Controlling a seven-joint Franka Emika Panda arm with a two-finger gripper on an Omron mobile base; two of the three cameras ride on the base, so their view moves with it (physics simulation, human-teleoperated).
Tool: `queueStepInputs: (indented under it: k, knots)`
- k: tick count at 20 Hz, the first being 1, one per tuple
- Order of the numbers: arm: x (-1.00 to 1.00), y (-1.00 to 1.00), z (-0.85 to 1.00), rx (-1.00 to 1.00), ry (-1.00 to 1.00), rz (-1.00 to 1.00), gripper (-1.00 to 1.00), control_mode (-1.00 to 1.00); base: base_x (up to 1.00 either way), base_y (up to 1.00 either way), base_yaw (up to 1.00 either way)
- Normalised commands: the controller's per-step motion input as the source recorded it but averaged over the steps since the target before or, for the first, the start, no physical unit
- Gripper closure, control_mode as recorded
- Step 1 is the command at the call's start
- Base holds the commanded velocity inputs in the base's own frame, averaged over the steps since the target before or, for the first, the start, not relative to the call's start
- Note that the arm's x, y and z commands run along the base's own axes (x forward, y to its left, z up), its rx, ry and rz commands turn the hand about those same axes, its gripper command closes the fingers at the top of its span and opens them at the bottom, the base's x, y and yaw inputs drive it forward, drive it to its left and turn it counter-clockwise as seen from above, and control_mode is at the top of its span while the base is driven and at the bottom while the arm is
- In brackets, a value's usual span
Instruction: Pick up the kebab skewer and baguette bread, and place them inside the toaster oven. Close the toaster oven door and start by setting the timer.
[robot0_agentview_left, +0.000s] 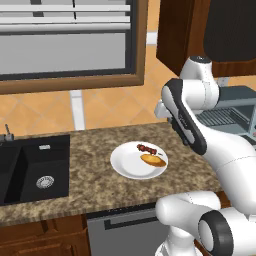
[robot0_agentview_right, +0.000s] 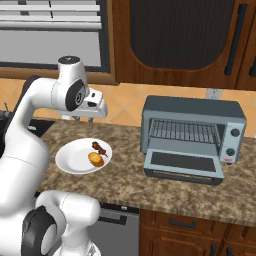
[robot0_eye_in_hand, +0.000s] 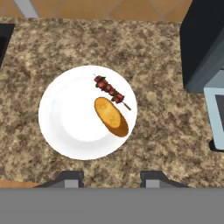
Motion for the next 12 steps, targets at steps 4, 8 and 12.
queueStepInputs:
  k: [4, 8, 12]
  knots:
    - [0.0, 0.0, 0.0, 0.0, 0.0, 0.0, -1.0, 1.0, 0.0, 0.0, 0.0]
    - [0.0, 0.0, 0.0, 0.0, 0.0, 0.0, -1.0, 1.0, 0.0, 0.0, 0.0]
    - [0.0, 0.0, 0.0, 0.0, 0.0, 0.0, -1.0, 1.0, 0.0, -0.46, 0.0]
